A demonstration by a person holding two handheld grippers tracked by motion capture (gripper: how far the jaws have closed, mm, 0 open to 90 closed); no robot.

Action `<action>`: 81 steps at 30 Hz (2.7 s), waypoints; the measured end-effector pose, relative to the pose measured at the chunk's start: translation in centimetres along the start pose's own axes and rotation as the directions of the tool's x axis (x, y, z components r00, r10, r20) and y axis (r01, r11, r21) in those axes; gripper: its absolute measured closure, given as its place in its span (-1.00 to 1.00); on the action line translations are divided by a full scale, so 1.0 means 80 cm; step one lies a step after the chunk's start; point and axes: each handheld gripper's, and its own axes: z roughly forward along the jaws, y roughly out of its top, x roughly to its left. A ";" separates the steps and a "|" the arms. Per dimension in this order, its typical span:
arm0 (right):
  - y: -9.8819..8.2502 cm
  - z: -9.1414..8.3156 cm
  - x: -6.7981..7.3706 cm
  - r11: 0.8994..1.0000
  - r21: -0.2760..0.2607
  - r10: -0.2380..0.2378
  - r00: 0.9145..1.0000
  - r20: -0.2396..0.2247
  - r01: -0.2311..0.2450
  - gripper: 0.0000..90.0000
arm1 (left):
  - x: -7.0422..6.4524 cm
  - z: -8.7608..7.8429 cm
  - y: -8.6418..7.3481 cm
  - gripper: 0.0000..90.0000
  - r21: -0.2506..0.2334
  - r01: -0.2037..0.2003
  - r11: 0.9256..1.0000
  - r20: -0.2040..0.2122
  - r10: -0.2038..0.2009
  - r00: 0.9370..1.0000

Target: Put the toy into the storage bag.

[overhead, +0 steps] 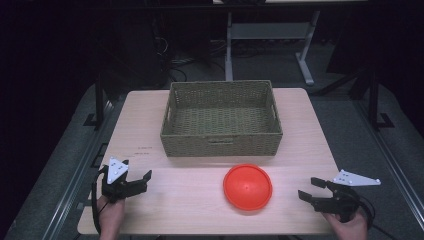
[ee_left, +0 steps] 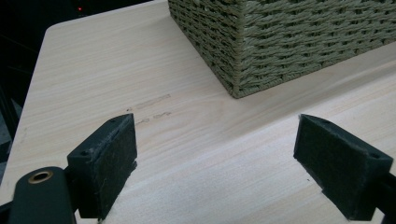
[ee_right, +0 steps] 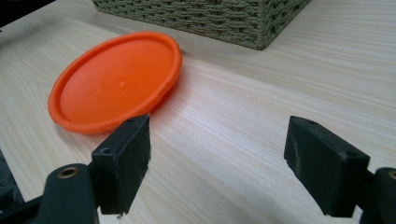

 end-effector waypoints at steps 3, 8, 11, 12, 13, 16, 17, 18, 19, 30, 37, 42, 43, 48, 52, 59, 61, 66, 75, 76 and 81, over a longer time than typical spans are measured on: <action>0.002 0.003 0.001 1.000 0.006 -0.006 1.000 -0.006 0.006 -0.50 | 0.000 0.001 0.000 -0.72 0.003 0.000 1.000 0.004 0.000 1.000; 0.004 0.007 0.002 1.000 0.018 -0.007 1.000 -0.011 0.007 -0.51 | 0.001 -0.002 -0.001 -0.72 0.002 0.000 1.000 0.006 0.000 1.000; 0.006 0.010 0.003 1.000 0.021 -0.007 1.000 -0.018 0.008 -0.51 | 0.001 -0.003 -0.001 -0.71 -0.007 0.002 1.000 0.007 -0.002 1.000; 0.006 0.011 0.004 1.000 0.023 -0.009 1.000 -0.021 0.009 -0.51 | 0.001 -0.004 -0.001 -0.72 -0.007 -0.005 1.000 0.007 0.005 1.000; 0.007 0.012 0.006 1.000 0.023 -0.006 1.000 -0.026 0.006 -0.51 | 0.000 -0.003 -0.001 -0.72 -0.006 -0.007 1.000 0.007 0.007 1.000; 0.011 0.014 0.010 0.999 0.028 -0.018 0.999 -0.031 0.019 -0.51 | 0.000 -0.004 -0.002 -0.72 -0.005 -0.009 1.000 0.009 0.009 1.000; 0.012 0.015 0.011 0.999 0.028 -0.021 0.999 -0.034 0.022 -0.51 | 0.000 -0.004 -0.002 -0.72 -0.005 -0.009 1.000 0.009 0.009 1.000; 0.013 0.016 0.012 0.999 0.026 -0.024 0.999 -0.034 0.025 -0.51 | 0.001 -0.005 -0.002 -0.71 -0.007 -0.010 1.000 0.007 0.010 1.000; 0.014 0.017 0.012 0.999 0.022 -0.026 0.999 -0.039 0.027 -0.51 | 0.001 -0.005 -0.002 -0.72 -0.011 -0.007 1.000 0.008 0.007 1.000; 0.029 0.029 0.019 0.998 0.029 -0.055 0.996 -0.068 0.057 -0.51 | 0.000 -0.003 -0.002 -0.72 -0.005 -0.010 1.000 0.005 0.011 1.000; 0.040 0.037 0.024 0.995 0.050 -0.081 0.994 -0.075 0.085 -0.51 | -0.001 -0.004 -0.002 -0.72 -0.006 -0.014 1.000 0.008 0.015 1.000; 0.047 0.044 0.028 0.993 0.071 -0.093 0.992 -0.091 0.099 -0.50 | -0.002 -0.003 -0.002 -0.72 -0.010 -0.014 1.000 0.009 0.014 1.000; 0.048 0.046 0.028 0.992 0.075 -0.099 0.991 -0.092 0.106 -0.50 | -0.002 -0.003 -0.002 -0.72 -0.010 -0.014 1.000 0.009 0.015 1.000; 0.054 0.055 0.032 0.988 0.102 -0.109 0.989 -0.099 0.119 -0.50 | -0.001 -0.003 -0.002 -0.72 -0.009 -0.012 1.000 0.006 0.012 1.000; 0.061 0.061 0.035 0.984 0.117 -0.122 0.986 -0.114 0.135 -0.50 | 0.000 -0.004 -0.002 -0.72 -0.007 -0.017 1.000 0.005 0.018 1.000; 0.072 0.070 0.042 0.981 0.135 -0.123 0.984 -0.129 0.140 -0.50 | 0.000 -0.004 -0.002 -0.72 -0.008 -0.020 1.000 0.010 0.020 1.000; 0.076 0.075 0.043 0.978 0.147 -0.127 0.983 -0.132 0.146 -0.50 | -0.002 -0.004 -0.001 -0.72 -0.010 -0.024 1.000 0.012 0.024 1.000; 0.084 0.080 0.044 0.976 0.171 -0.115 0.984 -0.136 0.138 -0.49 | -0.002 -0.004 -0.001 -0.71 -0.009 -0.028 1.000 0.009 0.028 1.000; 0.097 0.096 0.048 0.965 0.223 -0.103 0.982 -0.158 0.138 -0.47 | -0.001 -0.004 -0.001 -0.72 -0.012 -0.023 1.000 0.006 0.023 1.000; 0.099 0.098 0.049 0.961 0.237 -0.104 0.982 -0.158 0.140 -0.47 | -0.001 -0.004 -0.001 -0.72 -0.014 -0.022 1.000 0.007 0.022 1.000; 0.104 0.111 0.054 0.948 0.280 -0.111 0.981 -0.157 0.152 -0.43 | -0.003 -0.003 -0.001 -0.71 -0.009 -0.027 1.000 0.013 0.028 1.000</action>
